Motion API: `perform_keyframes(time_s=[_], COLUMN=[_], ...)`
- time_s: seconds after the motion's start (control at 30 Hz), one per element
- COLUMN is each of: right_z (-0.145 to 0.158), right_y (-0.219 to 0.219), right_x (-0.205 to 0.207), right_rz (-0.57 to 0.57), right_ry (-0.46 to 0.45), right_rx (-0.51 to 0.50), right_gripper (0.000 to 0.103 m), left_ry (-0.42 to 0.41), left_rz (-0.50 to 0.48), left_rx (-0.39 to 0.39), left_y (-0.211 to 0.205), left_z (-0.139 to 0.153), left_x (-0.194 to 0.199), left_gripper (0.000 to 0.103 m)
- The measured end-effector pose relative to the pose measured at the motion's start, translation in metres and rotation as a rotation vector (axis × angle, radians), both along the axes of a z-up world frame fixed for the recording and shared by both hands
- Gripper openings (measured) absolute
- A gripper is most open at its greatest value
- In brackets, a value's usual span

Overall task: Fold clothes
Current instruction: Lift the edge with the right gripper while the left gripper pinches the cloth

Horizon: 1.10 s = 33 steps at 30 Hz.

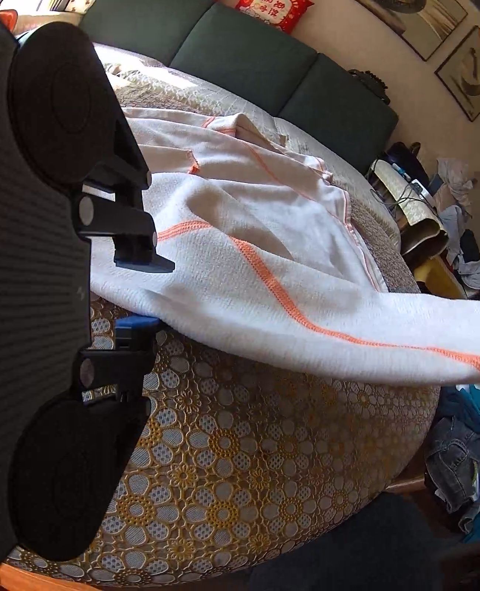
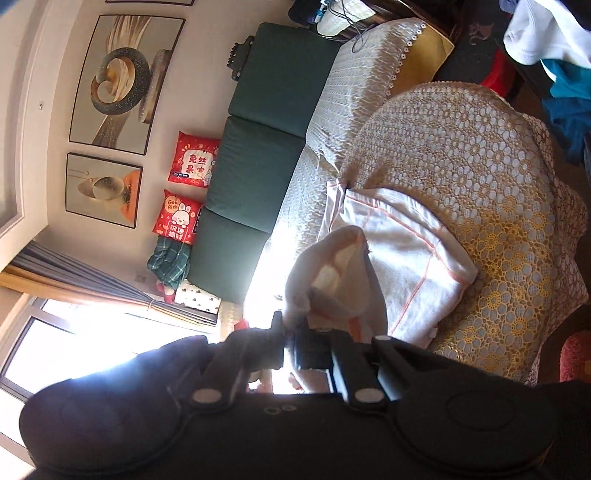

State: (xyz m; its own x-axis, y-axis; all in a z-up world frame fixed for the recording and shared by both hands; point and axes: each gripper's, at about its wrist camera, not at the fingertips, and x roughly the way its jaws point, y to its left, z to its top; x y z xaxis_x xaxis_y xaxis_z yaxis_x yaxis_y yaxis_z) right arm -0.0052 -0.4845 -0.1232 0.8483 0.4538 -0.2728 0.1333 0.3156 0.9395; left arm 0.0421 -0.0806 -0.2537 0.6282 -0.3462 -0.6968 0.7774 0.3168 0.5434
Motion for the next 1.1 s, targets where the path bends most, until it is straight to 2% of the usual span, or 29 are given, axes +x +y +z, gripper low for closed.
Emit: perform_keyframes(time_s=[0.13, 0.3, 0.47, 0.6, 0.87, 1.03, 1.1], right_z=[0.002, 0.004, 0.0, 0.001, 0.009, 0.016, 0.017], right_y=[-0.001, 0.007, 0.026, 0.033, 0.05, 0.054, 0.052], right_x=[-0.002, -0.006, -0.007, -0.017, -0.043, -0.051, -0.048], right_rz=[0.004, 0.017, 0.087, 0.137, 0.226, 0.233, 0.22], right_ry=[0.014, 0.101, 0.146, 0.136, 0.122, 0.113, 0.104], right_rx=[-0.055, -0.334, -0.563, -0.586, -0.564, -0.541, -0.5], right_gripper=[0.103, 0.103, 0.103, 0.103, 0.103, 0.103, 0.103], left_ry=[0.04, 0.07, 0.088, 0.113, 0.179, 0.121, 0.069], left_rz=[0.043, 0.09, 0.13, 0.153, 0.129, 0.119, 0.101], left_rx=[-0.043, -0.129, -0.149, -0.174, -0.115, -0.118, -0.115], left_y=[0.007, 0.025, 0.043, 0.058, 0.077, 0.075, 0.07], left_z=[0.006, 0.023, 0.032, 0.042, 0.038, 0.038, 0.036], left_x=[0.005, 0.0, -0.007, -0.012, -0.03, -0.027, -0.024], left_gripper=[0.005, 0.003, 0.003, 0.003, 0.003, 0.003, 0.003])
